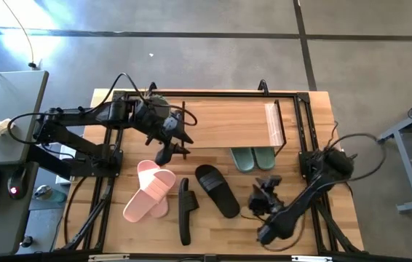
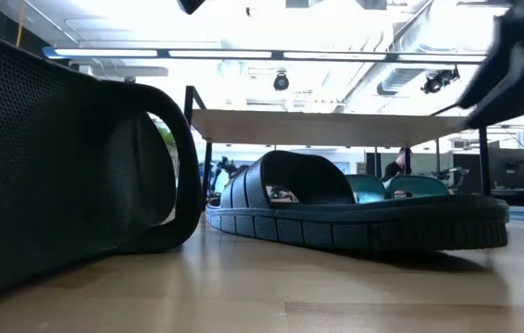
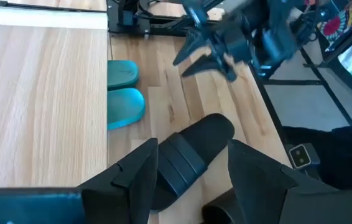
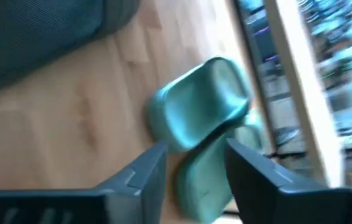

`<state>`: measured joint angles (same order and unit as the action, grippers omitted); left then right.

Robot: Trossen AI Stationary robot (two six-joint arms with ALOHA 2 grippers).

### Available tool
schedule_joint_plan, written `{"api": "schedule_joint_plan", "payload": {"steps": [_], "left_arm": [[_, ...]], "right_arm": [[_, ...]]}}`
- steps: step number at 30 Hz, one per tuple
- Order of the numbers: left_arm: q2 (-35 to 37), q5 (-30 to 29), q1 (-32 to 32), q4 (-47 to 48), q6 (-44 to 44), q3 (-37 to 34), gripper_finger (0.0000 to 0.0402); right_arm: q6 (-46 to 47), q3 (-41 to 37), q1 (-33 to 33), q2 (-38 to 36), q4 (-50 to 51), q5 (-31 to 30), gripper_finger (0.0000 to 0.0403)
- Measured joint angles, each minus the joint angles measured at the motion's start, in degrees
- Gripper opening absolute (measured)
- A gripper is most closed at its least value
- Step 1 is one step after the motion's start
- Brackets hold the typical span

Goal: Pick and place slides into the shelf
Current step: Put the green slipper under the shelf

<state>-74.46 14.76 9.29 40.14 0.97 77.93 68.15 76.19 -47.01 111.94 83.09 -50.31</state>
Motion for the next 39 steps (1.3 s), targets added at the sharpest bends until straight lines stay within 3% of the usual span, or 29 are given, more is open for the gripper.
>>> {"api": "schedule_joint_plan", "payload": {"steps": [6, 13, 16, 19, 26, 39], "left_arm": [[0.0, 0.5, -0.9, 0.6, -1.4, 0.0, 0.0177], [0.0, 1.1, -0.8, 0.2, -1.4, -2.3, 0.0177], [0.0, 1.2, -0.8, -0.4, -1.4, -4.4, 0.0177], [0.0, 1.2, -0.8, -1.3, -1.0, -5.9, 0.0177], [0.0, 1.3, -0.8, -1.5, -0.7, -6.6, 0.0177], [0.0, 1.3, -0.8, -1.5, -0.5, -6.6, 0.0177]], "right_arm": [[9.8, -6.2, -4.0, -13.3, -6.7, 7.7, 0.0084], [10.1, -22.9, -4.6, -26.1, -36.3, 16.5, 0.0021], [5.4, -30.0, -3.1, -26.4, -48.6, 13.5, 0.0004], [1.8, -33.4, -0.5, -25.6, -54.2, 8.4, 0.0003], [-7.5, -32.1, 6.7, -20.5, -56.0, 8.8, 0.0000], [-11.6, -31.9, 14.0, -14.5, -59.7, 8.2, 0.0000]]}}
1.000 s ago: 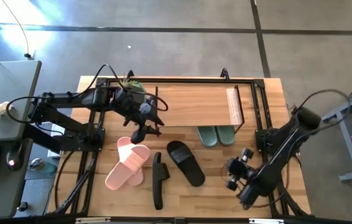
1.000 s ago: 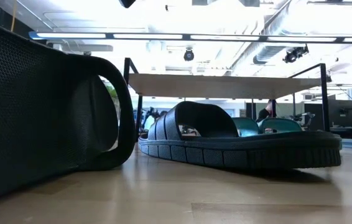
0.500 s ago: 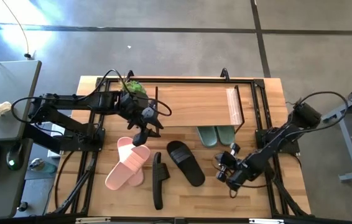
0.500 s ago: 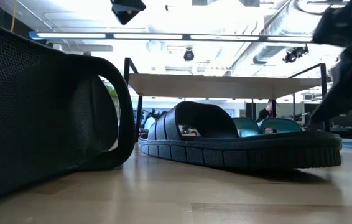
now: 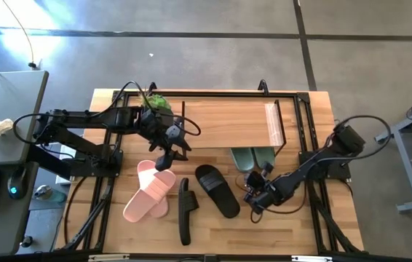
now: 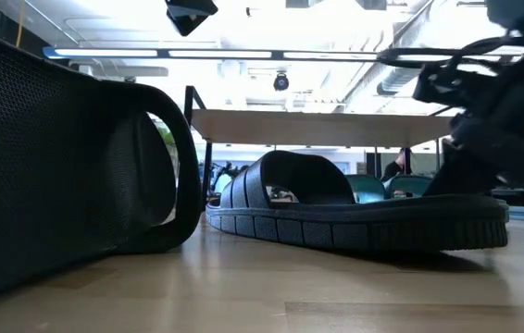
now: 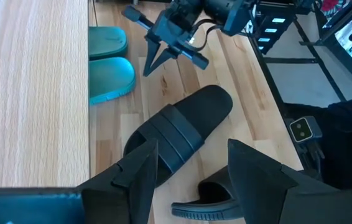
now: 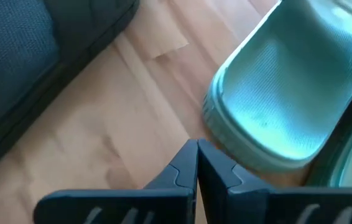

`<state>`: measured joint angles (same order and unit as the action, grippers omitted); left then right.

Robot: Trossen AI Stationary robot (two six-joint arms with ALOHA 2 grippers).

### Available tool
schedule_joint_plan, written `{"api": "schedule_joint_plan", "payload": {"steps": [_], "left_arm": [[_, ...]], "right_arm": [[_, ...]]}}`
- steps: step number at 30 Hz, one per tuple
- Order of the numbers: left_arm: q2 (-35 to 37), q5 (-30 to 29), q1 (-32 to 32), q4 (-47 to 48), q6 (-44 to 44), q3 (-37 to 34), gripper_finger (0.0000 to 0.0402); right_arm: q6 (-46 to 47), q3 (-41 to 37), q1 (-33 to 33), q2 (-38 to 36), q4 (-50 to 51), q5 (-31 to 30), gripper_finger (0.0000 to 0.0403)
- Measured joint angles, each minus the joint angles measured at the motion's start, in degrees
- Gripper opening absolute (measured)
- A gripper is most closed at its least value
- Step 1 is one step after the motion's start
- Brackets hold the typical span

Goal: Pick and place slides into the shelf
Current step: Put the green slipper under the shelf

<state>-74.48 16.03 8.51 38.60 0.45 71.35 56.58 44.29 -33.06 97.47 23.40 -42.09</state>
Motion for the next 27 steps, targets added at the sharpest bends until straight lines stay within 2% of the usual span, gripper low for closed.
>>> {"api": "schedule_joint_plan", "payload": {"steps": [15, 27], "left_arm": [[0.0, 0.0, 0.0, 0.0, 0.0, 0.0, 0.0177], [0.0, 0.0, 0.0, 0.0, 0.5, 0.0, 0.0177]], "right_arm": [[-1.6, -0.1, 6.1, 0.0, -1.3, -1.3, 0.0000], [-1.2, -0.2, 7.1, 0.0, -0.7, -1.4, 0.0000]]}}
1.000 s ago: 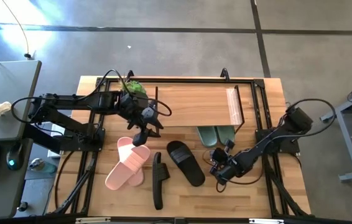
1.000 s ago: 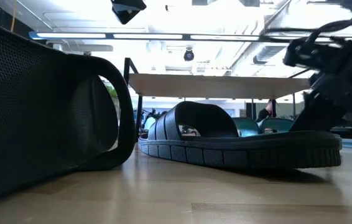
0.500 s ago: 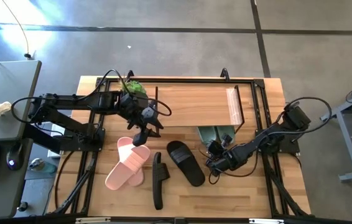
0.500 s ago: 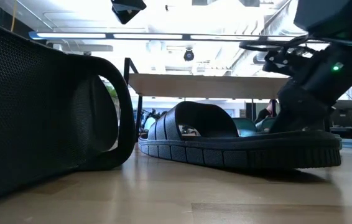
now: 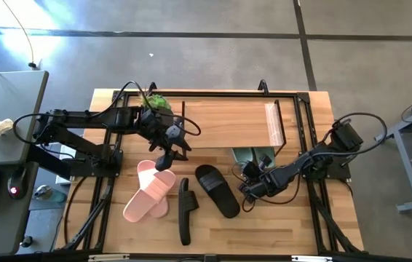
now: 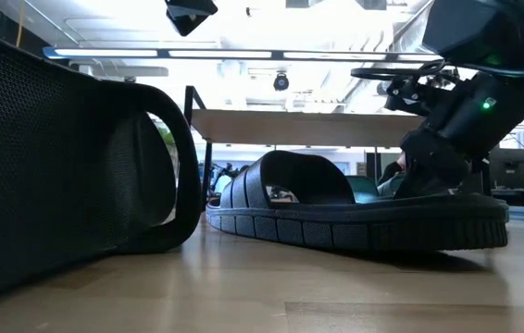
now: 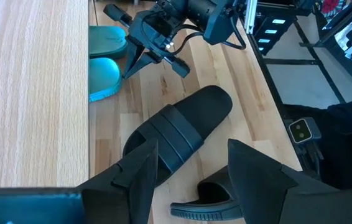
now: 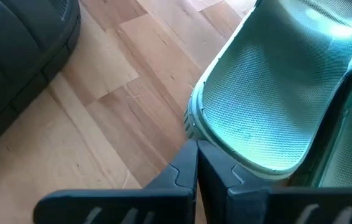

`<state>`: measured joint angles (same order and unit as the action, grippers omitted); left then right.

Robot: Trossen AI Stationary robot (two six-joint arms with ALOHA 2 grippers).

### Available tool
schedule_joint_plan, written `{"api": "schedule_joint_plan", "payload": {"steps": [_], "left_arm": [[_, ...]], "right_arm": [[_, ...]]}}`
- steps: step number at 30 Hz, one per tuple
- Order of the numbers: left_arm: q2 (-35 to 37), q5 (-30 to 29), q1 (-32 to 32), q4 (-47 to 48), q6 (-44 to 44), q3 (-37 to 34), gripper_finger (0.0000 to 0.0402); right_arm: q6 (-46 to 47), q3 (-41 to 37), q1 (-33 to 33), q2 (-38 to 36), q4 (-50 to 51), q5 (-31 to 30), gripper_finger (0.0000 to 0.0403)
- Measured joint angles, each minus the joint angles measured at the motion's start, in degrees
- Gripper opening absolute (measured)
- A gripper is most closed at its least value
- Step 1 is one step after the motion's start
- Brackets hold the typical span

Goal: Pick and place slides into the shelf
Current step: Put the green slipper under the shelf, then put the right black slipper under the shelf

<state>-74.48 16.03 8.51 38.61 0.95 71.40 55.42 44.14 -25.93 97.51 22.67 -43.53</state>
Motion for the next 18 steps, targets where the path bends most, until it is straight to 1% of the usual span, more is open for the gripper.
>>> {"api": "schedule_joint_plan", "payload": {"steps": [4, 9, 14, 18], "left_arm": [[0.0, 0.0, 0.0, 0.0, 0.8, 0.0, 0.0177], [0.0, 0.0, 0.0, 0.0, 0.8, 0.0, 0.0177], [0.0, 2.6, 0.0, 0.8, 0.9, 0.0, 0.0177], [0.0, 2.8, -1.2, 2.2, 1.0, 0.0, 0.0177]], "right_arm": [[-0.2, 0.0, -0.4, -0.5, 0.4, 0.0, 0.0000], [-0.9, 0.0, -1.7, -3.0, 0.7, 0.0, 0.0000], [-6.8, 0.0, -3.4, -6.5, 0.5, 2.1, 0.0000], [-13.2, 0.0, -5.1, -9.7, -1.4, 4.9, 0.0000]]}}
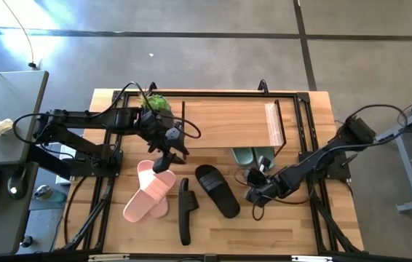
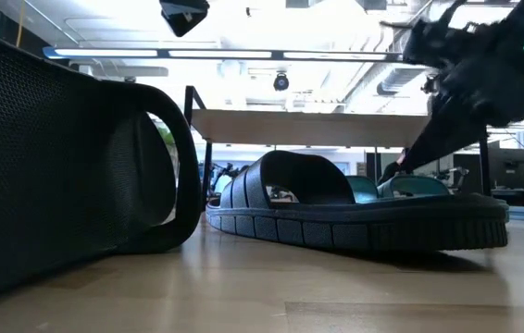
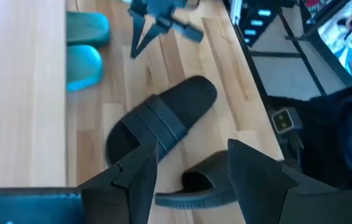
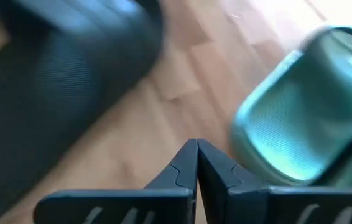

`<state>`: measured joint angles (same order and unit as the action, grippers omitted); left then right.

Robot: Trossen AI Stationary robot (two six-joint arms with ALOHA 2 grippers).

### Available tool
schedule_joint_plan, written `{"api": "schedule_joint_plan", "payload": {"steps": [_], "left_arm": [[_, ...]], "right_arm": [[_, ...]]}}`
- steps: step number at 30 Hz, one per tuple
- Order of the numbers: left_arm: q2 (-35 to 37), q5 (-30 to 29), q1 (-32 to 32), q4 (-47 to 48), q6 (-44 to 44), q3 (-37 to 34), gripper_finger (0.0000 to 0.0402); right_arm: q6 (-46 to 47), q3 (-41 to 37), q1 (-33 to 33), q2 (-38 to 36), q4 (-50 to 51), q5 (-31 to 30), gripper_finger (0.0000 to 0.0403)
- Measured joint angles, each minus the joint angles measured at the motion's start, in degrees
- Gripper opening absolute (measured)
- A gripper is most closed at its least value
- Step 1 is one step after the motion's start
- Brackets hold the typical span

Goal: Pick and place slides into the shelf
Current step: Put the right black slipper under the shelf

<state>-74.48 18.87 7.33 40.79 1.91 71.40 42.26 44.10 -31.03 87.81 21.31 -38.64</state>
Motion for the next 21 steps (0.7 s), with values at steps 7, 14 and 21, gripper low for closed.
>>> {"api": "schedule_joint_plan", "payload": {"steps": [7, 14, 21], "left_arm": [[0.0, -0.5, -5.0, 2.6, -0.1, 0.0, 0.0177], [0.0, -5.5, -10.6, 3.9, 0.7, 0.0, 0.0177], [0.0, -18.4, -15.6, 9.6, 9.1, 0.0, 0.0177]], "right_arm": [[-15.0, 0.0, -2.5, -3.3, -11.4, 12.1, 0.0000], [-31.0, 0.0, -3.2, -3.7, -20.7, 13.4, 0.0017], [-41.9, 0.0, -3.1, -3.7, -21.1, 6.3, 0.0094]]}}
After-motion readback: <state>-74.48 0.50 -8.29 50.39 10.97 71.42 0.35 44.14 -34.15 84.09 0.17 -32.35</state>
